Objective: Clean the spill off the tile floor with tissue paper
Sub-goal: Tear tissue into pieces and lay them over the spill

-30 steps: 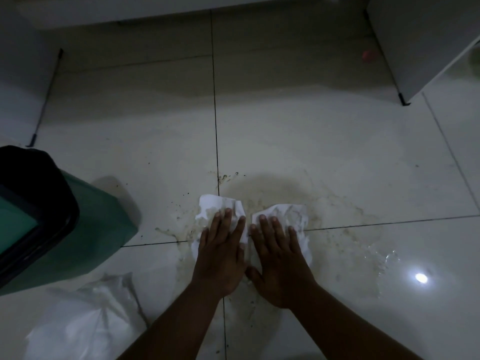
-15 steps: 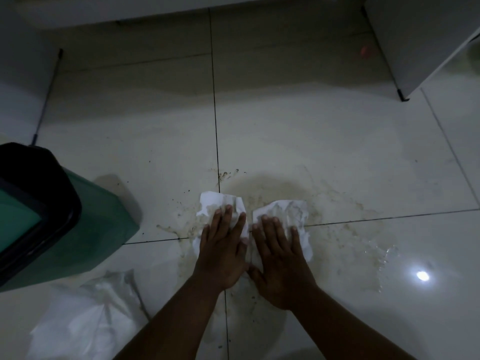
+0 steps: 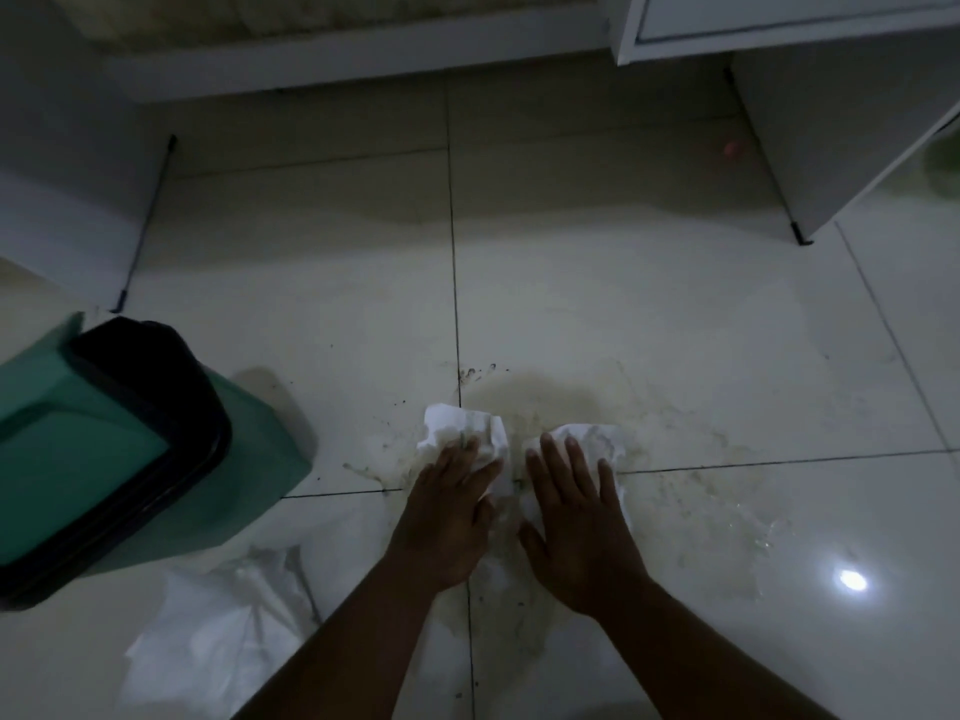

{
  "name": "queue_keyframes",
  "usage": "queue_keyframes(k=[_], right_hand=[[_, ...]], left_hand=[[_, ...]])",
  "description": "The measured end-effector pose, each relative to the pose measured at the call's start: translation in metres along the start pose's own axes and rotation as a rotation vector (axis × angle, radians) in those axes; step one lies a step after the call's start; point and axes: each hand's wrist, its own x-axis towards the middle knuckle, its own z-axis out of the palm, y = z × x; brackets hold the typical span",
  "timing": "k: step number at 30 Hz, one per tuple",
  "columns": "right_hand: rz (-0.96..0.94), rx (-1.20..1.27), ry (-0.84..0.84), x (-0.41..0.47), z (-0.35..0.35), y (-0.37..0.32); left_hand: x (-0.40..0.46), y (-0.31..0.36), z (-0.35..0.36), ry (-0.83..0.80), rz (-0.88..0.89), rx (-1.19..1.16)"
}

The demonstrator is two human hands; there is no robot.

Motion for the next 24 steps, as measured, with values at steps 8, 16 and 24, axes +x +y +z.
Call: queue_keyframes(k=[8,16,24], right_hand=[[-0.083,0.234,-0.008,-0.007,-0.019,-0.081],[-0.284,0.490,-0.059,-0.006,-0.007,-0.198],[-0.373,0.528,-0.143,-0.017,0.014,-0.266]], left_hand=[[-0.069,-0.027,-0.046,0.364,-0.103,-0.176],[-0.157,-0.076,-0.079,0.724,-0.252,-0.027],[-0.210,-0.105,-0.105,0.576,-0.997,-0.074]])
